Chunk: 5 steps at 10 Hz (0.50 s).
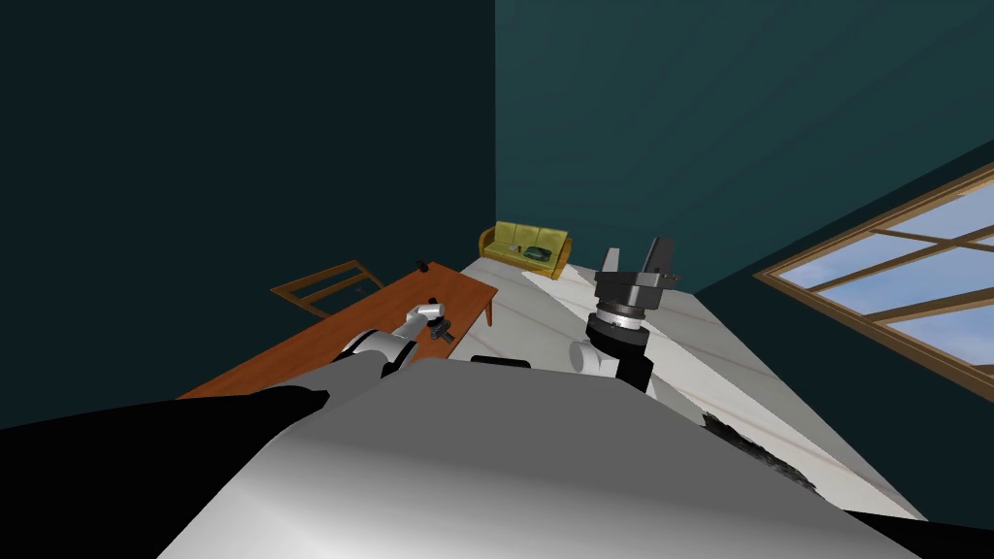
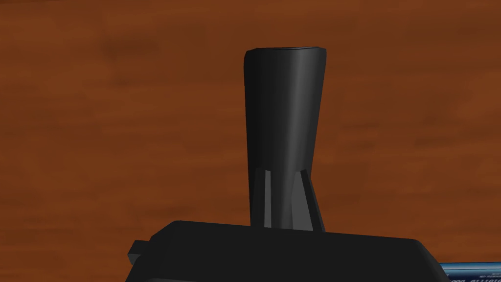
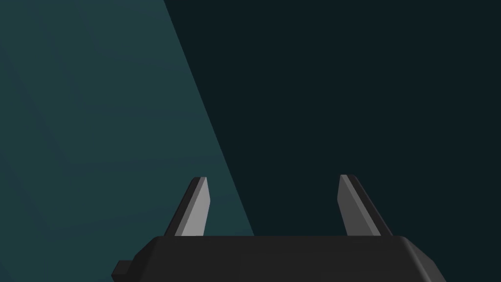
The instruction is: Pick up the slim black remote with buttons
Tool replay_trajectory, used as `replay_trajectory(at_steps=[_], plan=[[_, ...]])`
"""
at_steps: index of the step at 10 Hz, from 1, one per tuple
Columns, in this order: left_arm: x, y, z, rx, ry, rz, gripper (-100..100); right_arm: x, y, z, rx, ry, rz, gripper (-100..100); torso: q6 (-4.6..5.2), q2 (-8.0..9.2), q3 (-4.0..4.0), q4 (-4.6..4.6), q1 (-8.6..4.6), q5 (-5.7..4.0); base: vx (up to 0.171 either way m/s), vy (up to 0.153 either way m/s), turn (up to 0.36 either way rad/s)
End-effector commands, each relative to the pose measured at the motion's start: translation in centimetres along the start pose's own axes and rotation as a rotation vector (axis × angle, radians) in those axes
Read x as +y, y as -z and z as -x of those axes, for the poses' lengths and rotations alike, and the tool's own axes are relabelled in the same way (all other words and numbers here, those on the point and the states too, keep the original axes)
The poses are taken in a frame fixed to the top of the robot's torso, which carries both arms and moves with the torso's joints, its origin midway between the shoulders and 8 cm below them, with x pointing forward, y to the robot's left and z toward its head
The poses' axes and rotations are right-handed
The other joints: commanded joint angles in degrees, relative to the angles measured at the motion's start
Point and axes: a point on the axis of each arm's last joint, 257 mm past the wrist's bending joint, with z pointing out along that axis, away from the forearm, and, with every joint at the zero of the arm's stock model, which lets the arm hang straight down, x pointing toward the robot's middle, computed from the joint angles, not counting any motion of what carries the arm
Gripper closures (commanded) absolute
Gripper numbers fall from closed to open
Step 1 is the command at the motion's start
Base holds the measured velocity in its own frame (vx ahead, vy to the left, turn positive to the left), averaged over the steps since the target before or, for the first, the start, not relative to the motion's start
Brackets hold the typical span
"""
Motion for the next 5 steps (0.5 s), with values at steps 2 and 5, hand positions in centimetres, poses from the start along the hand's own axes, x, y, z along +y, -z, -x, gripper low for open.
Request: replay_trajectory(at_steps=[2, 5], plan=[[-0.3, 1.4, 1.0, -0.002, -0.01, 0.0, 100, 0.0, 0.0, 0.0, 0.0, 0.0, 0.0, 0, 0.01, 0.03, 0.03, 0.03, -0.12, -0.04, -0.014, -0.047, 0.034], [-0.3, 1.8, 1.3, -0.002, -0.01, 0.0, 0, 0.0, 0.0, 0.0, 0.0, 0.0, 0.0, 0, 0.03, 0.04, 0.03, 0.01, -0.15, -0.03, -0.007, -0.031, 0.017]])
